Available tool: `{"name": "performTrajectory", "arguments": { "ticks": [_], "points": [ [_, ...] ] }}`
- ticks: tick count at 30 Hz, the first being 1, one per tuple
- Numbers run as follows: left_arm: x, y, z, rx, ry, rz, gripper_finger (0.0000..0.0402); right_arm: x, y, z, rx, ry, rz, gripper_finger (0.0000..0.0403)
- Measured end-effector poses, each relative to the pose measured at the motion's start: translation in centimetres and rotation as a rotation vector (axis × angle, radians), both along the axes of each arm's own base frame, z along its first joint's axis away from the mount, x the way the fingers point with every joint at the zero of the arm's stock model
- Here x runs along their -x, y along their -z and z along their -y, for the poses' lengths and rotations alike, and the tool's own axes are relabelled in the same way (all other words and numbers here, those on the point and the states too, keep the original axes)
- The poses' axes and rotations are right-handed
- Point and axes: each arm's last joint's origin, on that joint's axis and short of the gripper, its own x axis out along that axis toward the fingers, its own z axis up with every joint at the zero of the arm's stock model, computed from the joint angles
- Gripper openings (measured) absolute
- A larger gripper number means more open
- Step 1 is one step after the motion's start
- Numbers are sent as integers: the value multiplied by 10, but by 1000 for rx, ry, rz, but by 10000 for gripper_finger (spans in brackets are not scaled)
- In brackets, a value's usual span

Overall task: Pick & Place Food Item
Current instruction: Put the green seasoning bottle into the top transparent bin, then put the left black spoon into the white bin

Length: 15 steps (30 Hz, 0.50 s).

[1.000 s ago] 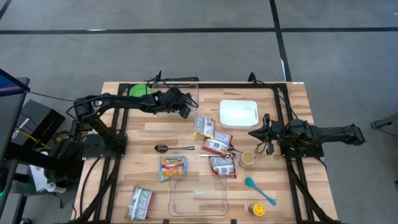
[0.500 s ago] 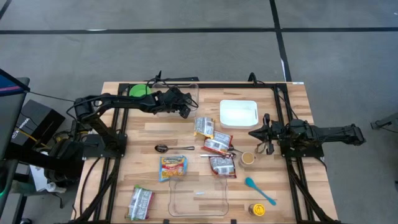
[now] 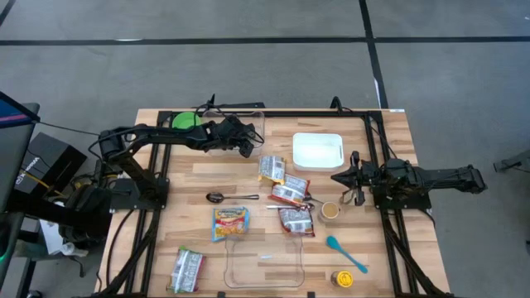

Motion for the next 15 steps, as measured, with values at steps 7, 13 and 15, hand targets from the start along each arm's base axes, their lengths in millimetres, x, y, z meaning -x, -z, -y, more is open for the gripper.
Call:
{"name": "performTrajectory", "arguments": {
  "ticks": [7,13,15],
  "points": [
    [1,-10,3,-18,9,42,281,0,0,0,0,0,0,0],
    [4,-32,10,-59,49,102,281,0,0,0,0,0,0,0],
    [7,-41,13,-73,56,128,281,0,0,0,0,0,0,0]
  ]
}}
